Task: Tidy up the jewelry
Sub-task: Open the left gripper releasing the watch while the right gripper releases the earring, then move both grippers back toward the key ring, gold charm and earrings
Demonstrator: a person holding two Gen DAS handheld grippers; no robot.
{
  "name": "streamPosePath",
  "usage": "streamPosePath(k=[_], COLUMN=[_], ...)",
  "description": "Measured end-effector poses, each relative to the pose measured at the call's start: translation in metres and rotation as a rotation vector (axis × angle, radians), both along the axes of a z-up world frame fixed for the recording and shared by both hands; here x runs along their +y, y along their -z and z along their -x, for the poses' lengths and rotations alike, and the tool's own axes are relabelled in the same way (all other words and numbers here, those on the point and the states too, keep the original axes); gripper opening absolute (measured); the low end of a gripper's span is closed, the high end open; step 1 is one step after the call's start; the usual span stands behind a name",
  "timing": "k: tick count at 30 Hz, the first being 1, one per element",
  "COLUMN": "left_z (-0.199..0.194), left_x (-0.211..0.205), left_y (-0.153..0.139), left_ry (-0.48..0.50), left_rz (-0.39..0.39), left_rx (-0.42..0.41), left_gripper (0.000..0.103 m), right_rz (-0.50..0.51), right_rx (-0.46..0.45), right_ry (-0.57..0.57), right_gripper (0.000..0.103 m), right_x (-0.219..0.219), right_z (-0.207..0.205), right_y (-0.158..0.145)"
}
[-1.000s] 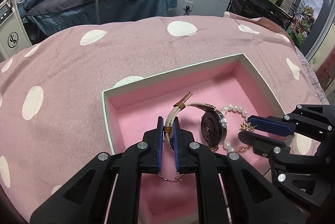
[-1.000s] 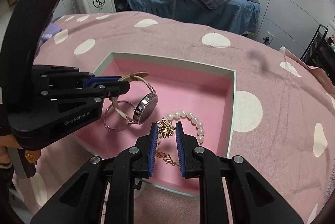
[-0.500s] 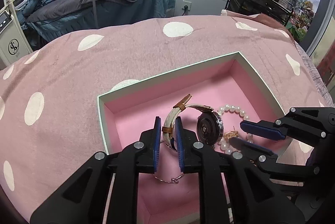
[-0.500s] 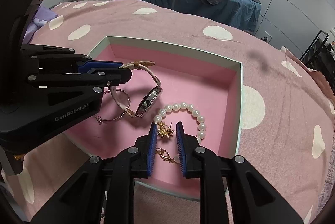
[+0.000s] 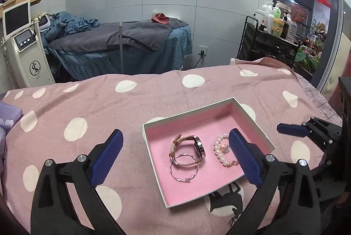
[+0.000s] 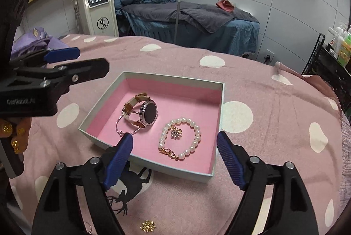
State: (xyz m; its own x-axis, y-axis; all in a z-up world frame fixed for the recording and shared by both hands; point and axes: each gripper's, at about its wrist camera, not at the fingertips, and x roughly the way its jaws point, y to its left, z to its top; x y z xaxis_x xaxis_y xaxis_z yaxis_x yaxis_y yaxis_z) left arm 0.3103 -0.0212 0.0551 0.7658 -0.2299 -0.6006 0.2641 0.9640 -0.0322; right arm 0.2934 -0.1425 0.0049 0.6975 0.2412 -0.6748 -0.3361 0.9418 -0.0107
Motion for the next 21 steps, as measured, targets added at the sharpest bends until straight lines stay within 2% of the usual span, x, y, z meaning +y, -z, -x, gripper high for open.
streamPosePath(k=[3,7,9,14,21], left_z=[0.027,0.062,0.077,0.109,0.142], left_x=[0.003,0.007,0.007,0.000,-0.007], left_y=[-0.001,0.002,0.006,0.017,0.041], left_ry=[-0.008,-0.003,0.009,0.036,0.061], left_rz=[-0.011,0.001,0.000,-0.063,-0.087], left_rx=[-0.025,-0.053,-0.053,-0.056,-0.030], left_gripper=[0.097,0.097,0.097,0.097,0.097], right_rz=[-0.027,-0.055,-0.057,-0.047,-0.050], right_rx=[-0.038,-0.053,-0.050,-0.026,0.010], right_ry=[0.010,0.044,0.067,0.099,0.086], right_gripper=[0.089,0.090,0.090,0.090,0.090], right_x=[-0.011,-0.029,-0.037,-0.049,-0.049], right_z=[0.021,0.047,0.057,0.075,0.100], right_y=[-0.007,-0.007,-0.003,0.013,0.031])
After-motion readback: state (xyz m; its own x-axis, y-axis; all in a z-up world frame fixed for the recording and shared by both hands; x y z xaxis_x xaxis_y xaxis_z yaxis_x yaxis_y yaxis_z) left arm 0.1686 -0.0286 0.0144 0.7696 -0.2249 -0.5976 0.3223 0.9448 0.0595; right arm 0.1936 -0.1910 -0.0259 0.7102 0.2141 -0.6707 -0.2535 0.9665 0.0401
